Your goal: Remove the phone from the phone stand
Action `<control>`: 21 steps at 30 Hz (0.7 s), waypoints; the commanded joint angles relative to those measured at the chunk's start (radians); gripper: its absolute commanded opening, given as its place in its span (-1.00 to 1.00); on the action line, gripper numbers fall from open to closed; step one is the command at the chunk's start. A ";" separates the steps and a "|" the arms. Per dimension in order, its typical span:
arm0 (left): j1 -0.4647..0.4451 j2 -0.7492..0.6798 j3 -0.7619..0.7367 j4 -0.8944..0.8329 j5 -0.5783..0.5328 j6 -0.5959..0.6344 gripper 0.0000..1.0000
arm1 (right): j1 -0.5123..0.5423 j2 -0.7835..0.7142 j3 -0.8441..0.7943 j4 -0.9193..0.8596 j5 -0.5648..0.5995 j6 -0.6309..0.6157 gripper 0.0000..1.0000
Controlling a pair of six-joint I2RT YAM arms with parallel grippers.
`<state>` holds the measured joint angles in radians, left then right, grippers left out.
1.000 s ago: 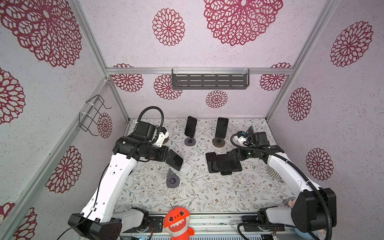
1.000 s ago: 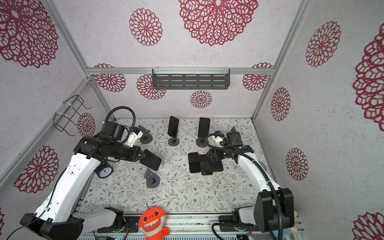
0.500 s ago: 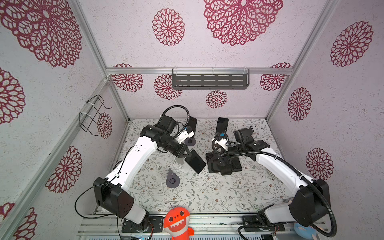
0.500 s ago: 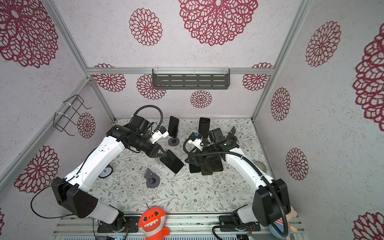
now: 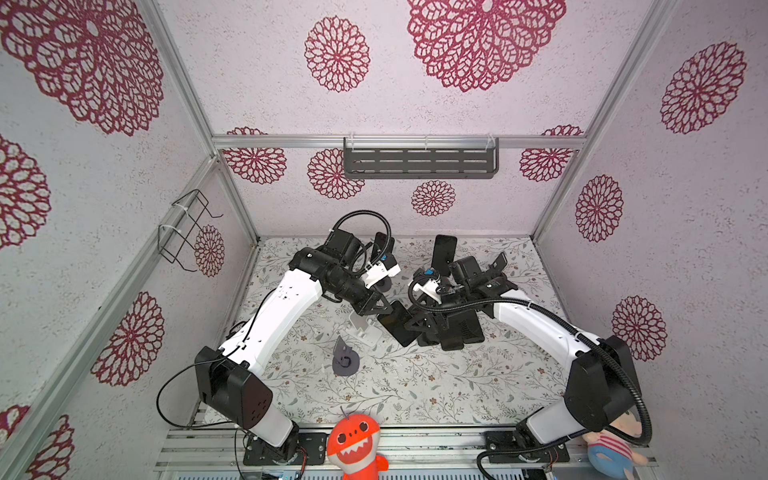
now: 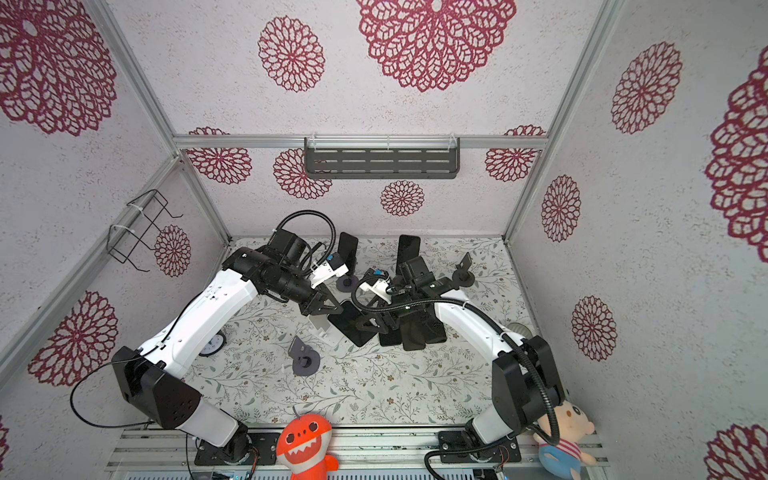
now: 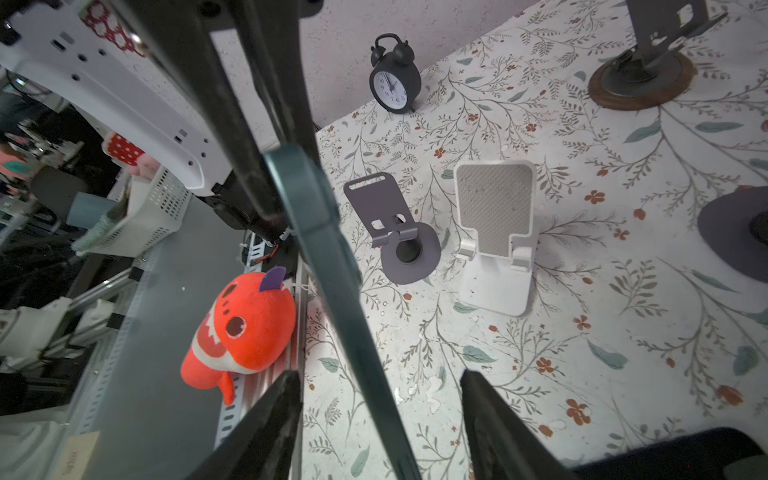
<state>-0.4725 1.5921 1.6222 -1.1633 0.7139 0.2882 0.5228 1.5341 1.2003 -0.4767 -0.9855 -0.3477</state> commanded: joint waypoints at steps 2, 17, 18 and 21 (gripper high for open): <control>0.000 -0.006 0.005 0.063 0.055 0.093 -1.00 | 0.005 0.019 0.023 0.027 -0.096 0.006 -0.03; 0.017 0.036 0.025 0.056 0.056 0.126 0.56 | -0.001 0.005 0.018 0.016 -0.059 0.012 -1.00; 0.020 0.026 0.016 0.070 0.048 0.109 0.72 | -0.006 -0.002 0.016 0.026 -0.050 0.028 -1.00; 0.040 -0.029 -0.049 0.171 0.017 0.019 0.90 | -0.034 -0.031 0.002 0.086 0.019 0.126 -1.00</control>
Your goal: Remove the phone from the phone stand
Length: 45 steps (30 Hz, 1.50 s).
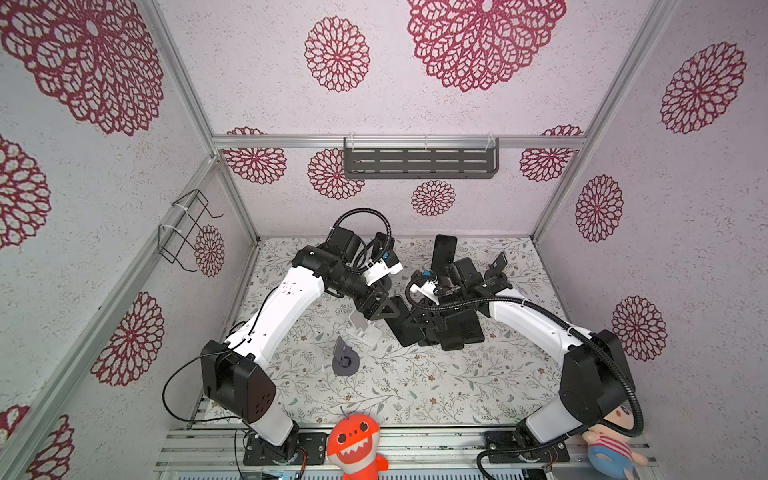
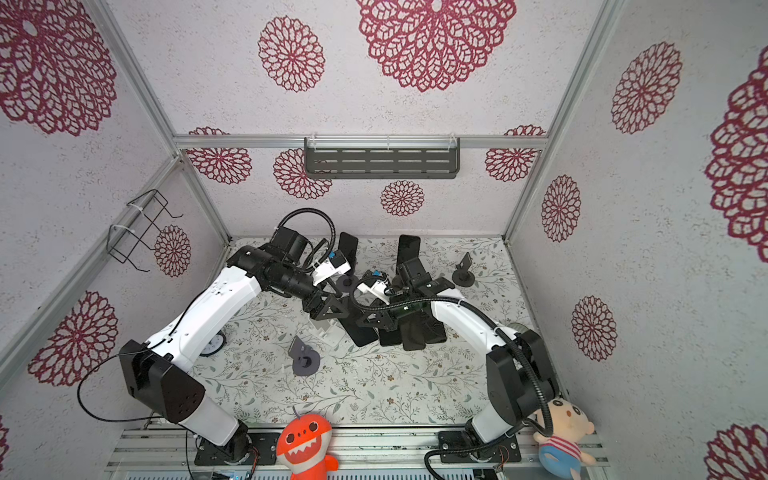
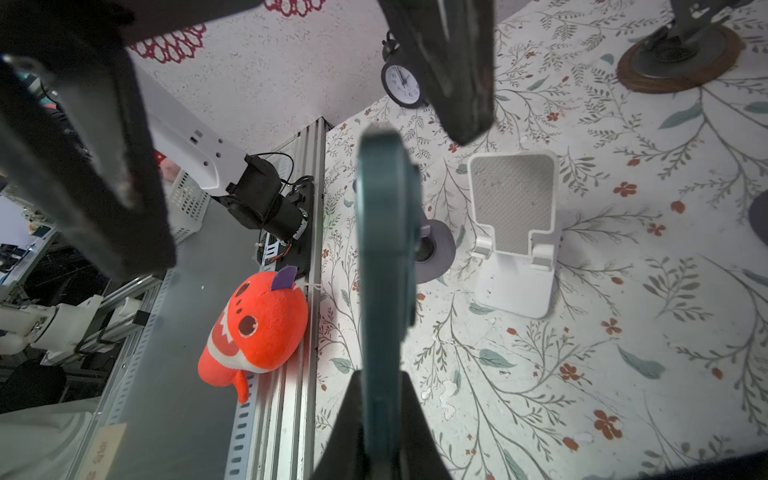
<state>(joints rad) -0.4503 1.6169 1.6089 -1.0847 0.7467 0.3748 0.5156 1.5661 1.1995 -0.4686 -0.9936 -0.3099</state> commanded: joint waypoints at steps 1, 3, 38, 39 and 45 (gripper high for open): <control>0.027 -0.078 -0.072 0.152 -0.036 -0.130 0.93 | -0.044 -0.073 -0.009 0.116 0.059 0.146 -1.00; 0.039 -0.122 -0.154 0.304 -0.051 -0.270 0.93 | -0.083 -0.088 -0.026 0.171 0.089 0.247 -1.00; -0.106 -0.106 -0.631 1.454 -0.060 -0.979 -0.30 | -0.152 -0.129 -0.173 0.738 -0.106 0.714 -1.00; -0.110 -0.105 -0.629 1.450 -0.063 -0.980 -0.39 | -0.152 -0.125 -0.167 0.727 -0.105 0.704 -0.98; -0.112 -0.118 -0.624 1.405 -0.085 -0.970 -0.80 | -0.159 -0.106 -0.145 0.673 -0.090 0.659 -0.48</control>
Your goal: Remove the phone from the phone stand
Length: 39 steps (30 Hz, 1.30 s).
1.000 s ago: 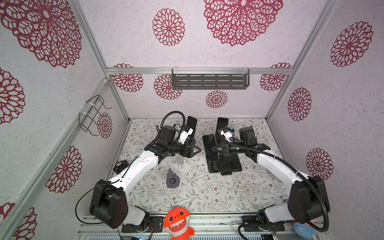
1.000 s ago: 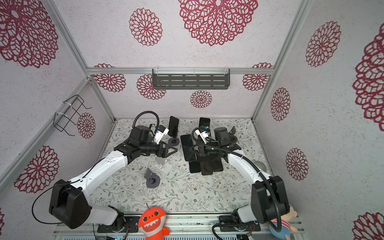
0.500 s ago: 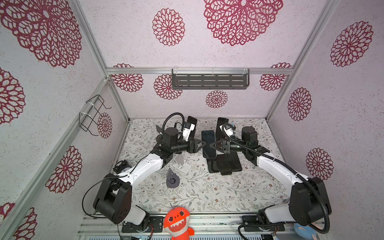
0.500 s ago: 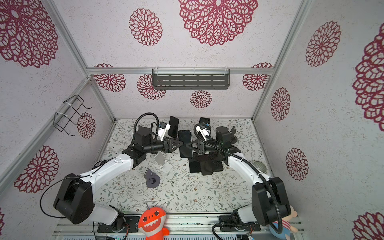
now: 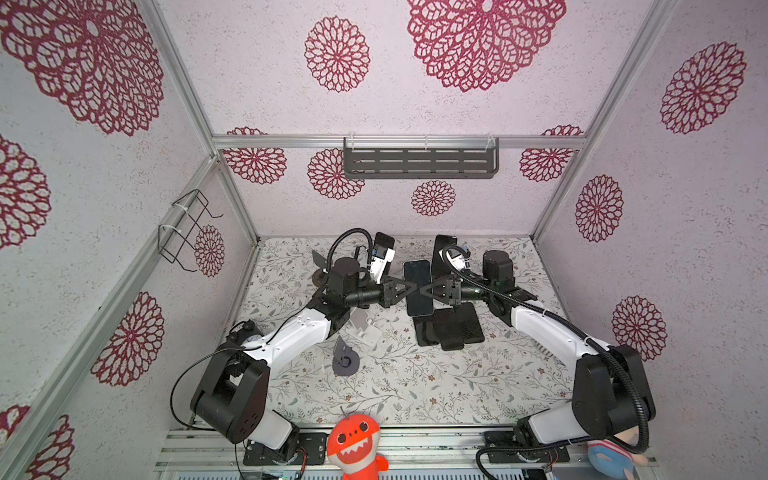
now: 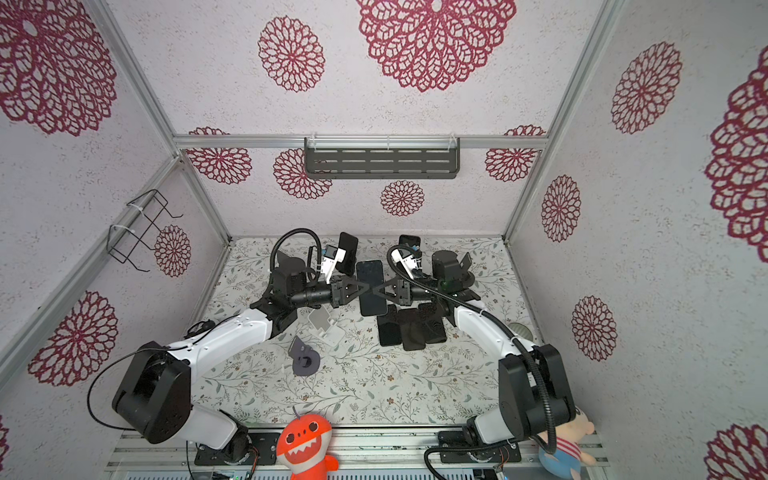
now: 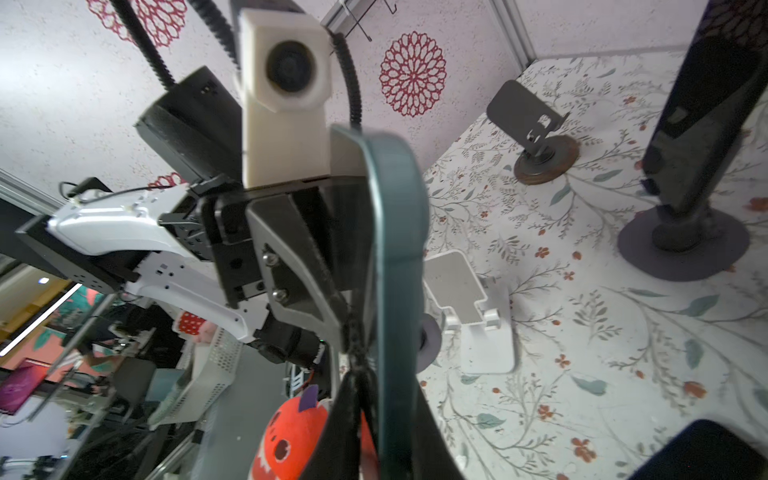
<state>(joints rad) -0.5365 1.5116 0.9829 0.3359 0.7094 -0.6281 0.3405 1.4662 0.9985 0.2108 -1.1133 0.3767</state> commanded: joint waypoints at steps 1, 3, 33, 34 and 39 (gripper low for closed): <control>-0.025 -0.015 0.008 -0.029 -0.048 0.039 -0.84 | 0.013 -0.003 0.058 -0.018 0.035 -0.033 -0.42; -0.025 -0.018 0.020 -0.063 -0.053 0.050 -0.88 | 0.007 0.002 0.064 -0.033 0.036 -0.029 -0.31; -0.109 0.316 0.432 -0.924 -0.474 -0.134 -1.00 | -0.029 -0.295 -0.048 -0.683 0.875 -0.318 0.14; -0.110 0.331 0.444 -0.932 -0.478 -0.131 -1.00 | -0.029 -0.291 -0.050 -0.686 0.881 -0.321 0.14; -0.108 0.388 0.493 -0.960 -0.487 -0.123 -1.00 | -0.031 -0.285 -0.080 -0.673 0.903 -0.334 0.14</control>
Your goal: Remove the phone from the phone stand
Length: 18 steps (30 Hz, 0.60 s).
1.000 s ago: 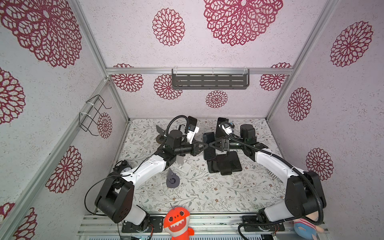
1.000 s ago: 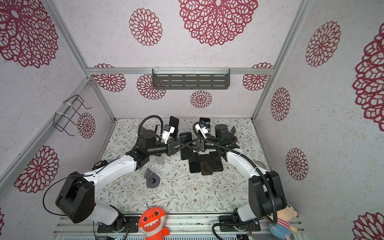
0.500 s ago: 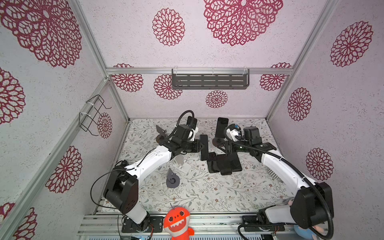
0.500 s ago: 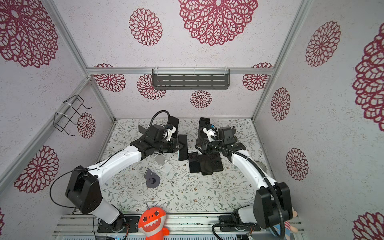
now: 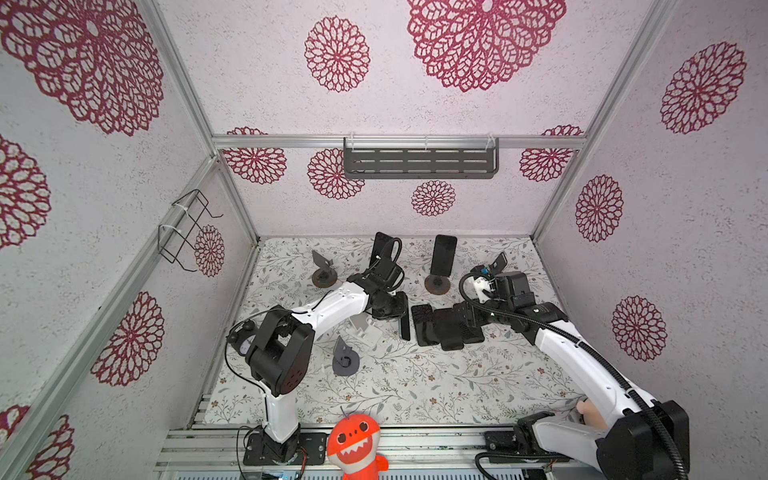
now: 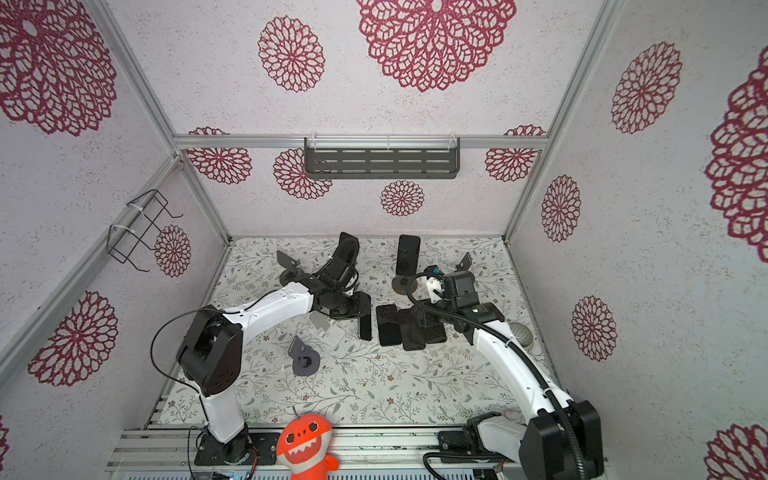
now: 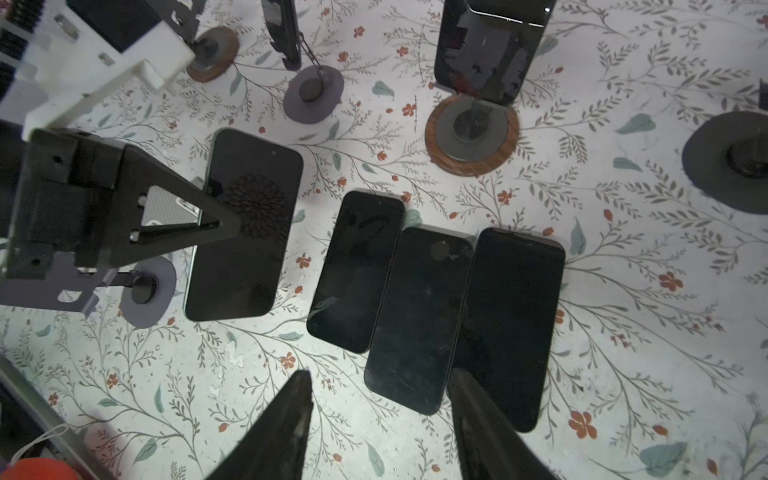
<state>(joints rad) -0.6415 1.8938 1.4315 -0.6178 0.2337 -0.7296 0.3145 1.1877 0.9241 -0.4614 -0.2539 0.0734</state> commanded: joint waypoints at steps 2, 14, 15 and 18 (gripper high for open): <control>-0.003 0.025 0.056 -0.009 0.001 -0.024 -1.00 | -0.006 -0.002 -0.012 0.002 0.052 -0.039 0.14; 0.014 0.121 0.078 -0.014 0.085 -0.043 -1.00 | -0.020 0.004 -0.022 0.024 0.053 -0.071 0.15; 0.014 0.123 0.075 -0.009 0.092 -0.049 -1.00 | -0.020 0.002 -0.022 0.023 0.057 -0.070 0.15; 0.016 0.130 0.069 0.003 0.101 -0.068 -1.00 | -0.023 -0.002 -0.023 0.026 0.059 -0.072 0.15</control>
<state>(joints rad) -0.6319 2.0205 1.4895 -0.6350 0.3119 -0.7670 0.2970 1.1912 0.8932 -0.4500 -0.2092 0.0189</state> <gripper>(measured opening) 0.115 0.576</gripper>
